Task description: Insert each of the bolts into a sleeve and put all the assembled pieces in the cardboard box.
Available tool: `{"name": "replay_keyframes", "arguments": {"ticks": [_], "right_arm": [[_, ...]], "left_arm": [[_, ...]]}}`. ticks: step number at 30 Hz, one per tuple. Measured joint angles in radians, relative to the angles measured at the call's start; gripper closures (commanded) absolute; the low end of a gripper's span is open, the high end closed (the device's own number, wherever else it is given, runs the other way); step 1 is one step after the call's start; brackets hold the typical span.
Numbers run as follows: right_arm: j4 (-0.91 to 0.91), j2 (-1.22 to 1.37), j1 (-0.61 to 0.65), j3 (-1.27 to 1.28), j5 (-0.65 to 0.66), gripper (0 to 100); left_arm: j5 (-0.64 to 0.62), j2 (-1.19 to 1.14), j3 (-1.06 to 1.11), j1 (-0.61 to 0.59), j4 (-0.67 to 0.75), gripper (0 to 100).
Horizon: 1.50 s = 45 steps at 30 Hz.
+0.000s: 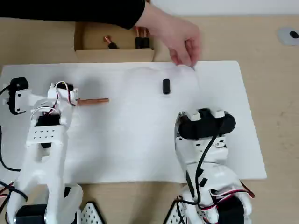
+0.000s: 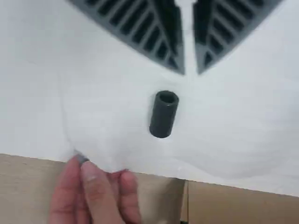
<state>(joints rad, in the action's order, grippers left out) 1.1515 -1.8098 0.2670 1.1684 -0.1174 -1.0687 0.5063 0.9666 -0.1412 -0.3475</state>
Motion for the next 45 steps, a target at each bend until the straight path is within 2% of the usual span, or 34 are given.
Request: {"name": "replay_keyframes", "arguments": {"ticks": [13,17,24,31,38,45], "right_arm": [[0.0,0.0,0.0,0.0,0.0,98.8],[0.0,0.0,0.0,0.0,0.0,98.8],[0.0,0.0,0.0,0.0,0.0,98.8],[0.0,0.0,0.0,0.0,0.0,98.8],[0.0,0.0,0.0,0.0,0.0,98.8],[0.0,0.0,0.0,0.011,0.0,98.8]], "left_arm": [[-0.038,-0.02,0.0,0.008,0.002,99],[-0.038,-0.12,-0.015,-0.014,0.008,99],[-0.038,-0.376,-0.187,-0.075,0.008,99],[-0.038,-0.422,-0.236,-0.052,-0.006,99],[-0.074,-0.422,-0.301,-0.043,-0.138,99],[-0.106,-0.43,-0.457,-0.015,-0.473,99]]}}
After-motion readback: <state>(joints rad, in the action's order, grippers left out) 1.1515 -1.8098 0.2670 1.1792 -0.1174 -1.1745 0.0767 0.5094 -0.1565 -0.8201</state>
